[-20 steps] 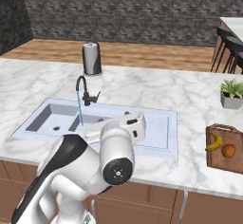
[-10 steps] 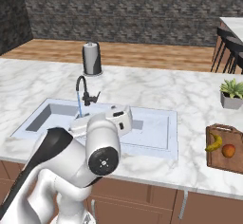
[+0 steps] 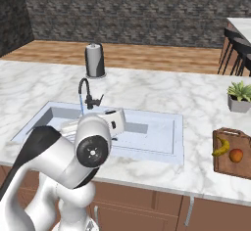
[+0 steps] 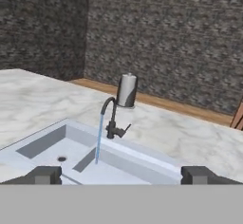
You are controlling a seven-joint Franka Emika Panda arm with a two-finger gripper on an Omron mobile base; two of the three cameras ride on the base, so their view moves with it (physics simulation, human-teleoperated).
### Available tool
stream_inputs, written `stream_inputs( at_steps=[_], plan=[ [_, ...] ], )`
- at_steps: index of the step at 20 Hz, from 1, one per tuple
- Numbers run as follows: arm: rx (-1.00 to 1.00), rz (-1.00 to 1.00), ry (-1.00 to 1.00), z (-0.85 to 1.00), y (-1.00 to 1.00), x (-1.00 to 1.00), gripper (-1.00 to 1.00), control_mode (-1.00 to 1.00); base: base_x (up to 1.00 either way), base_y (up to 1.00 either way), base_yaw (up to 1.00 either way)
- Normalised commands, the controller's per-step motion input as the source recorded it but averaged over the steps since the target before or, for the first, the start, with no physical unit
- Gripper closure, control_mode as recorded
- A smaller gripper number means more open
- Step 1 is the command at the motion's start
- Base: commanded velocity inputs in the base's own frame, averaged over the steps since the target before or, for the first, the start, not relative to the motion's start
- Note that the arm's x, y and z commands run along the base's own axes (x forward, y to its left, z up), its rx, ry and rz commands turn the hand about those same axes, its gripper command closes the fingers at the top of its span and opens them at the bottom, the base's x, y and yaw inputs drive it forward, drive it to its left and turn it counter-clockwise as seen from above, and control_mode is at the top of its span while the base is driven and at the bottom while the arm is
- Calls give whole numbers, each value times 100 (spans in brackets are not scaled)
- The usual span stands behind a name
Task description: Pick the banana, mango from the sink and place them on the cutting board to airdry. Then turn off the sink faucet.
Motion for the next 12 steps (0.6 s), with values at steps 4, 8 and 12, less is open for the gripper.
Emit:
stream_inputs(
  at_steps=[4,8,12],
  plan=[
    [0,-7,-5,-57,45,6,-100,-100,0,0,0],
    [1,-11,-11,-66,46,16,-100,-100,0,0,0],
    [7,-12,-22,-61,47,11,-100,-100,0,0,0]
  ],
)
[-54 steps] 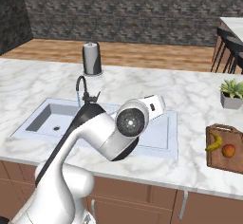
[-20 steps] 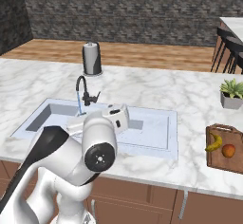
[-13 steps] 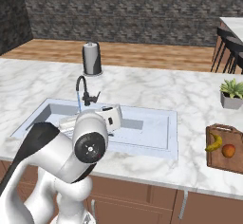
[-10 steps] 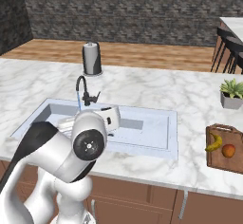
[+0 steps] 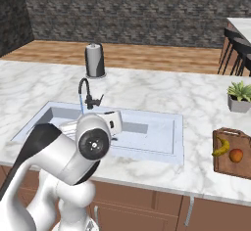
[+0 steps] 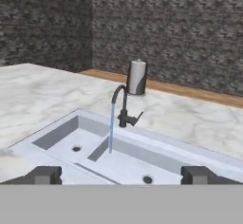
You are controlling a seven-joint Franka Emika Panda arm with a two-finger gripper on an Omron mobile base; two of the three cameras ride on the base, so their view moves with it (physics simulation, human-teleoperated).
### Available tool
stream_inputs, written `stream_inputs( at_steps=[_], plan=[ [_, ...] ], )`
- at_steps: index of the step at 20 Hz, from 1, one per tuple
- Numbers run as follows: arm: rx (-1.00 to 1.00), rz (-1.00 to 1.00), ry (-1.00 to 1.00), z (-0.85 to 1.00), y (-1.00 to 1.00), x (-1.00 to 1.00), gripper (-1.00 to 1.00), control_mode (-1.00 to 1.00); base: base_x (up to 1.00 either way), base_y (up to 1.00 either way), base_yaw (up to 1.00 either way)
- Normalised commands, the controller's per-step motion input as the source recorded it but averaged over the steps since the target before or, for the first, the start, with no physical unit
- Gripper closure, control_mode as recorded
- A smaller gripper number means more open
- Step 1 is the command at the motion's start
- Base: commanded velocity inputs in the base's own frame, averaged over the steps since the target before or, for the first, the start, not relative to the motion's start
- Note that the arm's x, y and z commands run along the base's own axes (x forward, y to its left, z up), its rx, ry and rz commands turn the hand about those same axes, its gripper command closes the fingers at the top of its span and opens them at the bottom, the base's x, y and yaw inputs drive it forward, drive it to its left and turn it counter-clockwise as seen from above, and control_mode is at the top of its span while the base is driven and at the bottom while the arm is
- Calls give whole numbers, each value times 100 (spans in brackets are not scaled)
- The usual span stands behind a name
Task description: Pick the banana, mango from the sink and place them on the cutting board to airdry. Then turn off the sink faucet.
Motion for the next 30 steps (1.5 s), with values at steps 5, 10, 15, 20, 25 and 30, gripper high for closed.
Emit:
stream_inputs(
  at_steps=[5,10,15,20,25,30],
  plan=[
    [16,-11,-40,-37,43,10,-100,-100,0,0,0],
    [15,-17,-28,-51,62,50,-100,-100,0,0,0],
    [8,-17,-17,-45,80,61,-100,-100,0,0,0],
    [5,-13,-14,-28,62,35,-100,-100,0,0,0],
    [0,-8,-2,-22,46,16,-100,-100,0,0,0],
    [0,-4,0,-52,26,19,-100,-100,0,0,0]
  ],
)
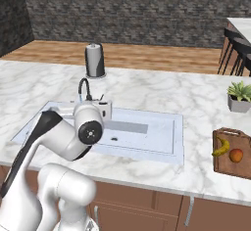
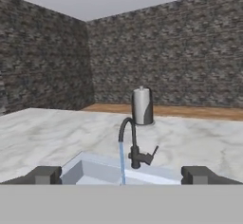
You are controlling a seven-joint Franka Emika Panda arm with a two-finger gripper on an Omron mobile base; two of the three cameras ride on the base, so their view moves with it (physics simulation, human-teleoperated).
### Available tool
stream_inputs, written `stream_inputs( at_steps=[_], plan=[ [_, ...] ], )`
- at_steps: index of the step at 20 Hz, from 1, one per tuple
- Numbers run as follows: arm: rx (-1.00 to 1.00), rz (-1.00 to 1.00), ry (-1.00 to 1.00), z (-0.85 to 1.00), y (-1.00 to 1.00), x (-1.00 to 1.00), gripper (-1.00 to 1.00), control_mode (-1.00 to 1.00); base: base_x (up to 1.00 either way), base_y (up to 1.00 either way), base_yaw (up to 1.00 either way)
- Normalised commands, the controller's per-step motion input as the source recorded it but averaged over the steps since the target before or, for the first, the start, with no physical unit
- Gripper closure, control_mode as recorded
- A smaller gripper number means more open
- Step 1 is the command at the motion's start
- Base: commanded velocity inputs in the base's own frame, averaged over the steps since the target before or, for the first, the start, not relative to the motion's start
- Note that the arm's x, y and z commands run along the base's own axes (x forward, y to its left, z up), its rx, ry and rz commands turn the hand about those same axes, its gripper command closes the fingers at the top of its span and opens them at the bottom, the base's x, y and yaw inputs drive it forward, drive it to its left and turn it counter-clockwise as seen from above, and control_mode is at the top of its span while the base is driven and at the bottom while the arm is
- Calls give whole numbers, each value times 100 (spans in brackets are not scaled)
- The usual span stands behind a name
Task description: Pick the banana, mango from the sink and place them on the cutting board to airdry. Then turn off the sink faucet.
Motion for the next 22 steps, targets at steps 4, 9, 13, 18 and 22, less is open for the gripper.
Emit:
stream_inputs(
  at_steps=[4,9,13,18,22],
  plan=[
    [0,-3,0,-66,29,25,-100,-100,0,0,0],
    [1,-2,-1,-60,19,20,-100,-100,0,0,0],
    [0,0,-4,-6,21,11,-100,-100,0,0,0],
    [0,1,-2,0,18,17,-100,-100,0,0,0],
    [0,5,-2,0,7,19,-100,-100,0,0,0]
  ],
)
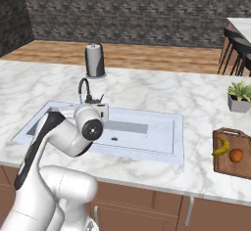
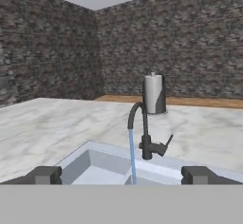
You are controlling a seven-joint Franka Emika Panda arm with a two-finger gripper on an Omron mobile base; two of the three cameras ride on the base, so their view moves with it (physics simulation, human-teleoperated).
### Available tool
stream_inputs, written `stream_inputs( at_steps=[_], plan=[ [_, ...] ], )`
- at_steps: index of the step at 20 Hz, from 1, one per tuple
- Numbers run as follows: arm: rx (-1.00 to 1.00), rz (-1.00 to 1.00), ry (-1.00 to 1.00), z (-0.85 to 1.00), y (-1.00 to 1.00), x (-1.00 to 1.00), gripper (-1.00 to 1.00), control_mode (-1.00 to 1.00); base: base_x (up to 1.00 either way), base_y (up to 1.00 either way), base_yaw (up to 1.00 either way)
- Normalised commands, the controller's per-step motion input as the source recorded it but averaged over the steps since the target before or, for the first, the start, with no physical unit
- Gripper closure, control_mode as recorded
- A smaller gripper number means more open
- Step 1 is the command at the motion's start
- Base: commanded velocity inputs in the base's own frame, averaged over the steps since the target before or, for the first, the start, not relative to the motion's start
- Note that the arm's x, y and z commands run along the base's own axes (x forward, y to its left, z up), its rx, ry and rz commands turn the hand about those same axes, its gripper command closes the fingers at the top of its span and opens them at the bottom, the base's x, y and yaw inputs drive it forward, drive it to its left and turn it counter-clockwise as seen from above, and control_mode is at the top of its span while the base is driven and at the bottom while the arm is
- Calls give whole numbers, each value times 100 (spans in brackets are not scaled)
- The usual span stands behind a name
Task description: Pick the banana, mango from the sink and place them on the cutting board to airdry. Then turn off the sink faucet.
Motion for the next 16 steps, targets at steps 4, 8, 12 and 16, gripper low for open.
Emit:
stream_inputs(
  at_steps=[4,8,12,16],
  plan=[
    [-2,8,0,0,-3,13,-100,-100,0,0,0],
    [-3,17,0,0,-15,8,-100,-100,0,0,0],
    [-3,20,0,0,-9,10,-100,-100,0,0,0],
    [-2,18,0,0,-1,6,-100,-100,0,0,0]
  ],
)
